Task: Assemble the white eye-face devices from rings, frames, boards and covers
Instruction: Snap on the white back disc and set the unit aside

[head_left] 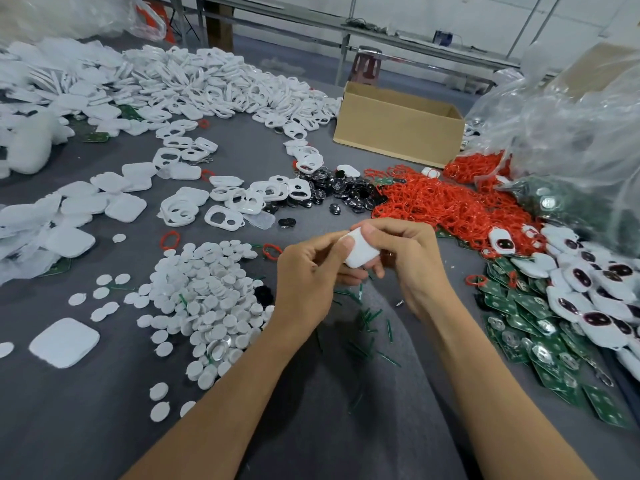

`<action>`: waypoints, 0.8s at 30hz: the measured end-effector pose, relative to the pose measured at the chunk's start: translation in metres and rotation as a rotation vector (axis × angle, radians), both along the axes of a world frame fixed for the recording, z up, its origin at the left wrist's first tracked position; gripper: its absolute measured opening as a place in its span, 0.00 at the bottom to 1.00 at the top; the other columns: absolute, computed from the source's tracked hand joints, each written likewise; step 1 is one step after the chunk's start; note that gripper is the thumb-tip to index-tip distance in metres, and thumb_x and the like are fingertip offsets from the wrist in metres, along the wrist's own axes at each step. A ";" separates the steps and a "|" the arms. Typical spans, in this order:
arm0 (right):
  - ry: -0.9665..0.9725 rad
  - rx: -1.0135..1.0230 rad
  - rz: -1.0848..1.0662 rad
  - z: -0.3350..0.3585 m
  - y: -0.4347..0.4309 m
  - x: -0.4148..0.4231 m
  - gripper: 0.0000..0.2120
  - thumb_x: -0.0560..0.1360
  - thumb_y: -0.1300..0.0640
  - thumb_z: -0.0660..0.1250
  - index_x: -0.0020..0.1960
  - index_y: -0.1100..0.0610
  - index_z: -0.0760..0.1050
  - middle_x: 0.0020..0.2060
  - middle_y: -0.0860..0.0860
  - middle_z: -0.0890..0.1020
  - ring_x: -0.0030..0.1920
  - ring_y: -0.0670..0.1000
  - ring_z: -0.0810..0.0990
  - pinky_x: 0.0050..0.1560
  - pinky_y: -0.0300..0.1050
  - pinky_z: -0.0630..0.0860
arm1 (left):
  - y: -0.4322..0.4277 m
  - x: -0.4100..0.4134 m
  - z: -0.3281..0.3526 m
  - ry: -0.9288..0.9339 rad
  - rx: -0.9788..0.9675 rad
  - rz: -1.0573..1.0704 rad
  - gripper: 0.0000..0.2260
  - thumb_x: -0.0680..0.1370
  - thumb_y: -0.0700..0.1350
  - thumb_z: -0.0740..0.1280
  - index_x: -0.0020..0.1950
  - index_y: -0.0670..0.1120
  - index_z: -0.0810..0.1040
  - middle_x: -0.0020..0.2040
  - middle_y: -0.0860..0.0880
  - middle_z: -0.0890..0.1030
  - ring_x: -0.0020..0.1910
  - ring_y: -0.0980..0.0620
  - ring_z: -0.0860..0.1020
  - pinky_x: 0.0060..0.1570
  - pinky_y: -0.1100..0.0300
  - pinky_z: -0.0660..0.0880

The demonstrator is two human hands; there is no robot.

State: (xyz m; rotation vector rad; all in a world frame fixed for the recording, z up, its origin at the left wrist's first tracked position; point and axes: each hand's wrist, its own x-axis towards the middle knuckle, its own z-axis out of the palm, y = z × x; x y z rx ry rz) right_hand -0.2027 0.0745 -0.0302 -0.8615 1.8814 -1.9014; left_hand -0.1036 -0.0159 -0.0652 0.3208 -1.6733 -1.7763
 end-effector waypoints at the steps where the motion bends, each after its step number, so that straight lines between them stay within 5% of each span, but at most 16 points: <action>1: -0.066 0.004 -0.012 -0.002 -0.002 0.001 0.06 0.75 0.66 0.66 0.43 0.64 0.81 0.24 0.53 0.78 0.20 0.47 0.71 0.21 0.34 0.65 | 0.000 0.000 0.002 -0.001 0.072 -0.025 0.10 0.82 0.42 0.61 0.50 0.46 0.83 0.33 0.41 0.84 0.31 0.48 0.82 0.34 0.58 0.81; 6: -0.121 0.016 0.001 -0.004 -0.004 0.002 0.05 0.76 0.67 0.64 0.46 0.64 0.79 0.27 0.52 0.78 0.21 0.45 0.71 0.22 0.35 0.68 | -0.003 -0.001 0.005 0.027 0.224 -0.072 0.11 0.83 0.41 0.58 0.56 0.48 0.80 0.33 0.43 0.83 0.30 0.51 0.81 0.34 0.60 0.80; 10: -0.113 0.017 0.179 0.000 0.002 0.001 0.10 0.76 0.64 0.65 0.54 0.67 0.78 0.39 0.56 0.81 0.35 0.47 0.79 0.35 0.36 0.76 | -0.008 -0.001 0.008 0.069 0.408 -0.091 0.10 0.82 0.40 0.60 0.52 0.42 0.81 0.36 0.42 0.84 0.33 0.49 0.82 0.39 0.58 0.81; 16: -0.102 0.188 0.251 0.000 0.003 0.001 0.12 0.81 0.61 0.58 0.50 0.68 0.76 0.35 0.59 0.79 0.28 0.48 0.78 0.29 0.37 0.76 | -0.012 -0.001 0.004 -0.040 0.258 0.167 0.13 0.79 0.44 0.68 0.35 0.44 0.81 0.25 0.51 0.75 0.25 0.57 0.70 0.29 0.64 0.69; 21: -0.115 0.172 0.262 -0.004 0.000 0.003 0.11 0.81 0.64 0.58 0.55 0.69 0.75 0.35 0.57 0.79 0.30 0.49 0.77 0.31 0.37 0.76 | -0.013 -0.002 0.007 -0.048 0.358 0.145 0.18 0.82 0.49 0.63 0.35 0.48 0.84 0.30 0.49 0.81 0.28 0.55 0.75 0.29 0.63 0.74; 24: -0.001 0.204 0.190 -0.003 0.001 0.000 0.09 0.79 0.64 0.61 0.55 0.65 0.78 0.35 0.56 0.79 0.30 0.48 0.74 0.30 0.34 0.71 | -0.014 -0.001 0.005 -0.045 0.302 0.122 0.10 0.79 0.46 0.67 0.40 0.49 0.85 0.31 0.48 0.81 0.29 0.55 0.75 0.28 0.64 0.74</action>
